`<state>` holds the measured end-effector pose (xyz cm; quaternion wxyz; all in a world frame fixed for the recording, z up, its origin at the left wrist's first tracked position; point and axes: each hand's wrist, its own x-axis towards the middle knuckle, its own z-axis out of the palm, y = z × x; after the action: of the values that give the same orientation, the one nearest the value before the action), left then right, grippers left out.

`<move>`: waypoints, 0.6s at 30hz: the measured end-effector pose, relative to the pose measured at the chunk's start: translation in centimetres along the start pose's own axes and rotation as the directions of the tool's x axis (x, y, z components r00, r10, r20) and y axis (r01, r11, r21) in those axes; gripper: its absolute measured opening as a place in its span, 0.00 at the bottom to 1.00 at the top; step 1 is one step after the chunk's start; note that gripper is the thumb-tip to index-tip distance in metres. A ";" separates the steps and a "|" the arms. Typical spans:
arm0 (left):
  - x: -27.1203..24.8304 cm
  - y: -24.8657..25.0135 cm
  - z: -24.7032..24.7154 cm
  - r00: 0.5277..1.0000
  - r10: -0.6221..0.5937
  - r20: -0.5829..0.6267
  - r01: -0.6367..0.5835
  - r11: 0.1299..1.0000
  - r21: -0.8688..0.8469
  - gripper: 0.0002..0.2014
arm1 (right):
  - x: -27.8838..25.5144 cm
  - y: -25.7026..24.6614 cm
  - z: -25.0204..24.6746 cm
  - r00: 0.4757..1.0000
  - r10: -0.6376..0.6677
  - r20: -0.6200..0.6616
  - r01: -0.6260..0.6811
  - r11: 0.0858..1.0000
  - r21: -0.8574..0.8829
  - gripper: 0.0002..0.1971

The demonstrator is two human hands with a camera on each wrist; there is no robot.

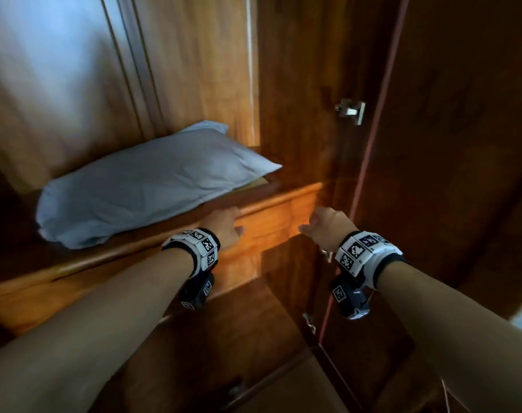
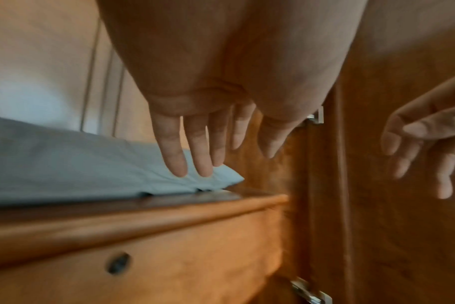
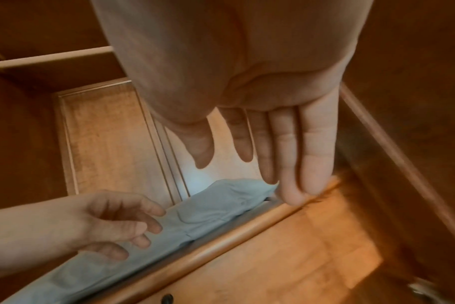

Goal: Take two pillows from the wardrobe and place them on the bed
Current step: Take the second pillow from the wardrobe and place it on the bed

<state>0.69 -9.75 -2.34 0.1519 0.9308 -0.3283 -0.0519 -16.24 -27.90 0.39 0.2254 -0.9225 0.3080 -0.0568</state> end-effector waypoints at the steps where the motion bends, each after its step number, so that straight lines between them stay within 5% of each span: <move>1: 1.5 -2.5 -1.4 0.999 -0.030 -0.040 0.030 1.000 0.008 0.28 | 2.2 -2.0 0.8 1.000 -0.026 -0.001 0.026 0.999 0.027 0.22; 8: 11.1 -17.7 -9.4 0.964 -0.262 -0.052 0.268 0.948 0.173 0.47 | 16.7 -14.7 6.2 0.994 -0.091 0.052 0.078 0.972 0.221 0.35; 11: 14.0 -22.5 -10.5 0.940 -0.340 0.027 0.316 0.900 0.301 0.58 | 22.1 -18.1 7.8 0.993 -0.099 0.061 0.088 0.984 0.155 0.44; 18: 17.7 -31.2 -10.6 0.857 -0.492 0.154 0.437 0.852 0.289 0.72 | 32.6 -23.0 10.2 0.994 -0.078 0.070 0.080 0.996 -0.025 0.66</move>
<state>35.13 4.80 -2.07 -0.0182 0.9822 -0.1108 -0.1504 24.91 -27.11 0.57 0.2205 -0.9385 0.2641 -0.0295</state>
